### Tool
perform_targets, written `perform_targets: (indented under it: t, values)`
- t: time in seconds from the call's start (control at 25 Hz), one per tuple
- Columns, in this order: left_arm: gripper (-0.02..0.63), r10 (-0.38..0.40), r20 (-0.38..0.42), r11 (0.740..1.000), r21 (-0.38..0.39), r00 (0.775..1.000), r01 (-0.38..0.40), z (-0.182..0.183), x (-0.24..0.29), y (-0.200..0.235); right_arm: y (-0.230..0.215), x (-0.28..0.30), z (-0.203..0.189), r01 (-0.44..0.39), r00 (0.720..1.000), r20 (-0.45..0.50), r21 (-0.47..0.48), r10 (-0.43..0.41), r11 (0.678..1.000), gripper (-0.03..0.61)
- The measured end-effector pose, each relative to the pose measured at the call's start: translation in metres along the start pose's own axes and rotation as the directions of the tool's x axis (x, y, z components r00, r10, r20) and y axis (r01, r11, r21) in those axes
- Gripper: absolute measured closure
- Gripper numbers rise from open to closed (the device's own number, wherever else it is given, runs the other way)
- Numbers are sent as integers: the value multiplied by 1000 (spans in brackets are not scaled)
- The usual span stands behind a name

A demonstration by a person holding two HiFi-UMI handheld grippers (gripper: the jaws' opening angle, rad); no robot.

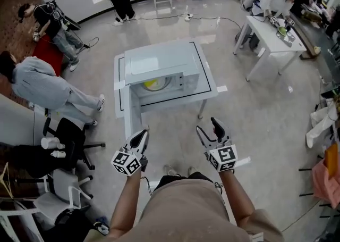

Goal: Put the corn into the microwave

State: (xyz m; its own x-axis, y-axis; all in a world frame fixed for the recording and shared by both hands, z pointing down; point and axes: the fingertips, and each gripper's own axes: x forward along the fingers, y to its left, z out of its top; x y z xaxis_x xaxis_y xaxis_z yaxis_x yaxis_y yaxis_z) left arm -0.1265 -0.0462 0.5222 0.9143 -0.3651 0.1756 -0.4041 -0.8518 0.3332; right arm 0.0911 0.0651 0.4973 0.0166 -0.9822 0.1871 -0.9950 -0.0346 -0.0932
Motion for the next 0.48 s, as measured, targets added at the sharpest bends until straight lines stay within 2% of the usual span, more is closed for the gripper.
perform_targets:
  t: [0.16, 0.36, 0.48]
  values:
    - [612, 6, -36, 1000, 6, 999, -6, -18, 6, -22, -24, -24, -19, 17, 1000, -5, 20, -17, 1000, 300]
    - [612, 29, -30, 999, 19, 999, -28, -33, 7, -53, -55, -56, -42, 36, 999, -27, 34, -35, 999, 313]
    - [612, 40, -34, 999, 14, 999, -39, -47, 9, -71, -74, -71, -59, 82, 995, -58, 68, -78, 994, 329]
